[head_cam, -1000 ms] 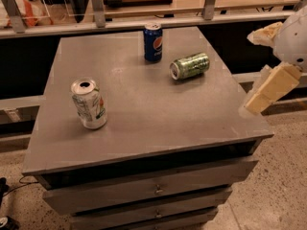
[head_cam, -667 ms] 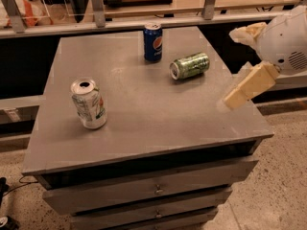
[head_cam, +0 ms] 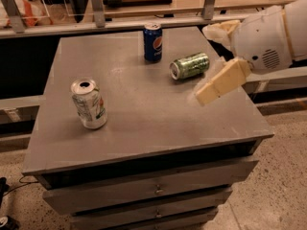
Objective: Knock 7up can over
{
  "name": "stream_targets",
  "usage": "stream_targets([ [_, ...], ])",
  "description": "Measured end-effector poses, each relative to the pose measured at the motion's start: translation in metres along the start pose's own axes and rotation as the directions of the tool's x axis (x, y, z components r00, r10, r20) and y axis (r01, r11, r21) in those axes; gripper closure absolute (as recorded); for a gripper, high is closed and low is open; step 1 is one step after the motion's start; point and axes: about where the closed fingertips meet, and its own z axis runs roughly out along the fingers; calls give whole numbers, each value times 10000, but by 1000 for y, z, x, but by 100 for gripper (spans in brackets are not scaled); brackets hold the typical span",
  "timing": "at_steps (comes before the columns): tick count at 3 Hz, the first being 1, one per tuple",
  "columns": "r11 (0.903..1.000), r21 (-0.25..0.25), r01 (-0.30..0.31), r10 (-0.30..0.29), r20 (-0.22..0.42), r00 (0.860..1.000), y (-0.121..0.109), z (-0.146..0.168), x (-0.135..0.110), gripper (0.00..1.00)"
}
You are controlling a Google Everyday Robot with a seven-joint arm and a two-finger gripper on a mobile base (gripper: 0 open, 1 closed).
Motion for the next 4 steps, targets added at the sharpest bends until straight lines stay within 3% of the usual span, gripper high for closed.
stream_targets([
  [1, 10000, 16, 21, -21, -44, 10000, 0, 0, 1, 0],
  [2, 9997, 99, -240, 236, 422, 9988, 7, 17, -4, 0],
  [4, 9987, -265, -438, 481, 1917, 9803, 26, 103, -26, 0],
])
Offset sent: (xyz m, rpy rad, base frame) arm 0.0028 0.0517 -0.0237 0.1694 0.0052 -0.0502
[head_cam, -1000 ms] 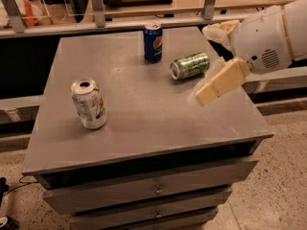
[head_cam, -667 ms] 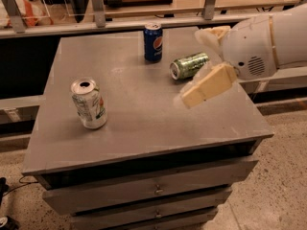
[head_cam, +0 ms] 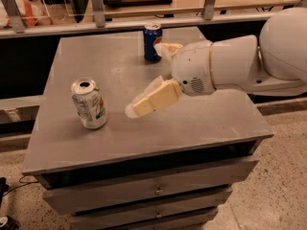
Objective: Knock 7up can over
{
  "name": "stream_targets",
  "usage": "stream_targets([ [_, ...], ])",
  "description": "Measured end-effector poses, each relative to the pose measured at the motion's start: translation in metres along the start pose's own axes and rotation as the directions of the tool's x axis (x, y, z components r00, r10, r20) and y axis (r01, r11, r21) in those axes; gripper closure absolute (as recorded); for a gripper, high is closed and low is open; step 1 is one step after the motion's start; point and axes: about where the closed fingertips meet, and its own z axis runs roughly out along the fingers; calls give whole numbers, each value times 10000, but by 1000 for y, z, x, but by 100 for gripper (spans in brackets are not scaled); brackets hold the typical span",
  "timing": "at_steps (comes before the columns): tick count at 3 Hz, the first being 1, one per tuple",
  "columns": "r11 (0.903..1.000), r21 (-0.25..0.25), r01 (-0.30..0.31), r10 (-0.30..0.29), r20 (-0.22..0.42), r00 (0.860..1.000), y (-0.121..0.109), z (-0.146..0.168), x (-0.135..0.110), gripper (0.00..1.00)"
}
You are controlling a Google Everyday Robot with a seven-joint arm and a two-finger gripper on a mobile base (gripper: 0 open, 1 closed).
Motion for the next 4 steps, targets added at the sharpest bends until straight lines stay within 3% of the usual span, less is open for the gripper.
stream_targets([
  [2, 9988, 37, -482, 475, 1144, 9923, 5, 80, -1, 0],
  [4, 9966, -351, -746, 807, 2255, 9709, 17, 133, 1, 0],
])
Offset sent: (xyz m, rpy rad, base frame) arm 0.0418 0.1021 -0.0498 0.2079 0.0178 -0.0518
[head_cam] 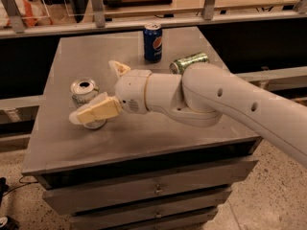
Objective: Knock 7up can over
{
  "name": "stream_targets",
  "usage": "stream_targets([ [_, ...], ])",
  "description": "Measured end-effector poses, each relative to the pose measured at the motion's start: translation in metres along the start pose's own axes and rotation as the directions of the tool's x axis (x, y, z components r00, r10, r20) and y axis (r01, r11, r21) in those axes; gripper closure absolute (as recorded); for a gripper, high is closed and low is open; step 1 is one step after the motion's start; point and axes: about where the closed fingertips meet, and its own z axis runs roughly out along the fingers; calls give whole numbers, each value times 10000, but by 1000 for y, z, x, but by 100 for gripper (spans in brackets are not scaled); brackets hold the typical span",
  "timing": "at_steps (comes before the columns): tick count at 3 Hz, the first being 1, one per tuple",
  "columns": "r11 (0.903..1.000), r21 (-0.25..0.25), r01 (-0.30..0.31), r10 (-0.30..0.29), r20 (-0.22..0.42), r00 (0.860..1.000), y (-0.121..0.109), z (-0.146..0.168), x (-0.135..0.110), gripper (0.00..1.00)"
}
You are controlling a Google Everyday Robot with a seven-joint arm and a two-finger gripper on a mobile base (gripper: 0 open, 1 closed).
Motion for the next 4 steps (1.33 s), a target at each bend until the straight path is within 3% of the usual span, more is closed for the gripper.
stream_targets([
  [3, 9975, -674, -221, 260, 578, 9980, 26, 34, 19, 0],
  [4, 9965, -756, -352, 395, 565, 9976, 32, 35, 26, 18],
])
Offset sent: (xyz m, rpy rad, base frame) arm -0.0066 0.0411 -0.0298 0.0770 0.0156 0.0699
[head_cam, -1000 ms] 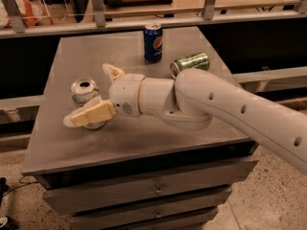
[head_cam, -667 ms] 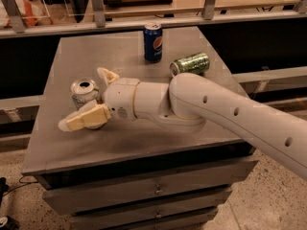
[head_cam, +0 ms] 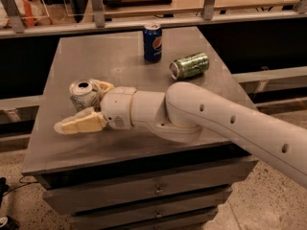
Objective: Knock 7up can over
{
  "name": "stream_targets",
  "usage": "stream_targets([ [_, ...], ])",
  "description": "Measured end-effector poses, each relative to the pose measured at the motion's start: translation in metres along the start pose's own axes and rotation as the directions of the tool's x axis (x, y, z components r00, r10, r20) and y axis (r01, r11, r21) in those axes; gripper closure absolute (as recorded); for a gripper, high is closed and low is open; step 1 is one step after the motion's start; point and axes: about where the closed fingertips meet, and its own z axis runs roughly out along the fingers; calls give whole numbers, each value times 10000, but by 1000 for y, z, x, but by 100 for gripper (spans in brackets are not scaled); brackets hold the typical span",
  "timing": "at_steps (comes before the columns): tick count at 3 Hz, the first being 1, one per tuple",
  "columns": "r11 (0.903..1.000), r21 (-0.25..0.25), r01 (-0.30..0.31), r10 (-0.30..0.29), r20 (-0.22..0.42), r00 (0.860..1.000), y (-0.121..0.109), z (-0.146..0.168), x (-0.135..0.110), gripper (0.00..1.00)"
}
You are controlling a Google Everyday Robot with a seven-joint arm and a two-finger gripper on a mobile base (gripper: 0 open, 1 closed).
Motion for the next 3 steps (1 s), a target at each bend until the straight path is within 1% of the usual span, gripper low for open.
stream_targets([
  [1, 9999, -123, -82, 82, 21, 10000, 8, 1, 5, 41],
  [2, 9999, -74, -111, 111, 13, 9999, 7, 2, 4, 64],
  [3, 9998, -91, 152, -154, -233, 9996, -5, -3, -7, 88],
])
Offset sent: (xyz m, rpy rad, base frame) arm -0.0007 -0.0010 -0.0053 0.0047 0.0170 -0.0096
